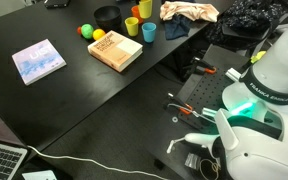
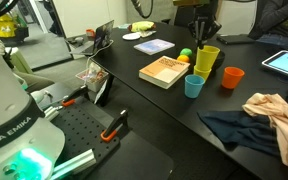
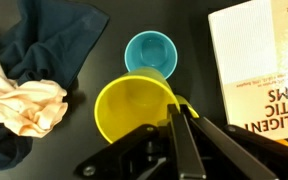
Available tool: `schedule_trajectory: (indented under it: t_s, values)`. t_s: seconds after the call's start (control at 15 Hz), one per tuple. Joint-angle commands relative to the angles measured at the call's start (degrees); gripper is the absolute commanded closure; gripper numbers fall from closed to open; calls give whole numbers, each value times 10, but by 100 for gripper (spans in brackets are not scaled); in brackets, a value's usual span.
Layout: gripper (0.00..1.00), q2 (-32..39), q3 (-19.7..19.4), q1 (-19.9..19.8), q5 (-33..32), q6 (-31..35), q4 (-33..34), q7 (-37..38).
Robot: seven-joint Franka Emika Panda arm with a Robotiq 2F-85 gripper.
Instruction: Remove the yellow, orange and yellow cups and put them on the table
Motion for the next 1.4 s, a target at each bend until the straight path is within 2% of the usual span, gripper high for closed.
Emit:
schedule_trajectory:
  t_s: [0.0, 0.27, 0.53, 0.73, 1.33]
  values:
    - [97, 13, -6, -10, -32, -19, 35, -17]
    - [97, 37, -16, -28, -50, 6, 39, -26]
    - [97, 71, -30, -46, -62, 95, 36, -26]
    - [97, 105, -31, -59, -48, 146, 45, -30]
    - [97, 176, -9, -77, 1, 171, 70, -40]
